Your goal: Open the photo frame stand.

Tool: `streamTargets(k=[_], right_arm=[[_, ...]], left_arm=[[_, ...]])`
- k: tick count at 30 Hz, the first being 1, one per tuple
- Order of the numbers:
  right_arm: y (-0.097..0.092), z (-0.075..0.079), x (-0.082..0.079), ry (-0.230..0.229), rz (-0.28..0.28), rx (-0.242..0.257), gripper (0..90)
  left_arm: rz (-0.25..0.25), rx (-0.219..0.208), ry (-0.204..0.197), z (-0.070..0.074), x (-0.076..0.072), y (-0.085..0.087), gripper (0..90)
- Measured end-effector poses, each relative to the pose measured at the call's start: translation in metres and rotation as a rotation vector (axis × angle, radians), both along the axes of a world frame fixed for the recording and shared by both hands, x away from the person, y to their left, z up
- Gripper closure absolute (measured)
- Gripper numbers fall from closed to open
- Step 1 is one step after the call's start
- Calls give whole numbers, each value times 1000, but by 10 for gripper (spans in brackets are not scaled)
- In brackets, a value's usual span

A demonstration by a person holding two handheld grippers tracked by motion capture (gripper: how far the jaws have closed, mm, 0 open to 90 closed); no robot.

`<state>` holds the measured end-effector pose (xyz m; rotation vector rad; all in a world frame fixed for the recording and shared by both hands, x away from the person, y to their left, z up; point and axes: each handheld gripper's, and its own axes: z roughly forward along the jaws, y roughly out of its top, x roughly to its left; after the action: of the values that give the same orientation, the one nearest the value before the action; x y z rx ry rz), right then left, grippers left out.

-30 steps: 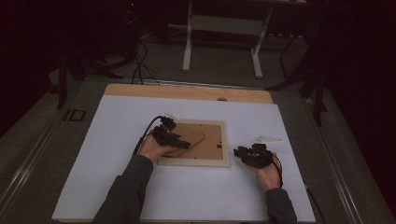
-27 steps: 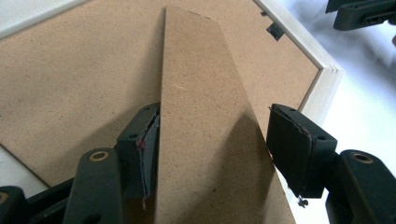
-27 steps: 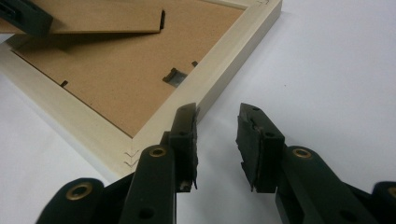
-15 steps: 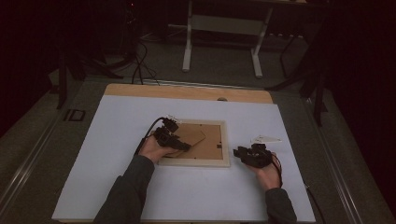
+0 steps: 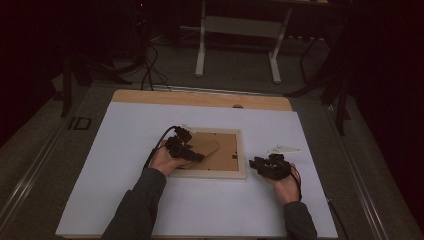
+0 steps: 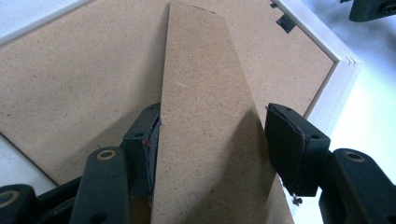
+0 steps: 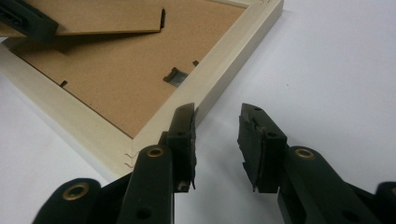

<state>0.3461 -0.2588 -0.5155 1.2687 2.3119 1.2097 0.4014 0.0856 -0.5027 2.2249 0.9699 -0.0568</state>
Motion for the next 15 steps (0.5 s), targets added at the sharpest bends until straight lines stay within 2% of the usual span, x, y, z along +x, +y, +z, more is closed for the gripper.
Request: streamTargets(k=[11,15], right_arm=[[13,-2,1,9,12,-9,629],[17,2,4,-3,20,-10,615]], left_arm=[[11,19,-52,3,-8,-2,423],[11,26,-77,5,-12,-3,423]])
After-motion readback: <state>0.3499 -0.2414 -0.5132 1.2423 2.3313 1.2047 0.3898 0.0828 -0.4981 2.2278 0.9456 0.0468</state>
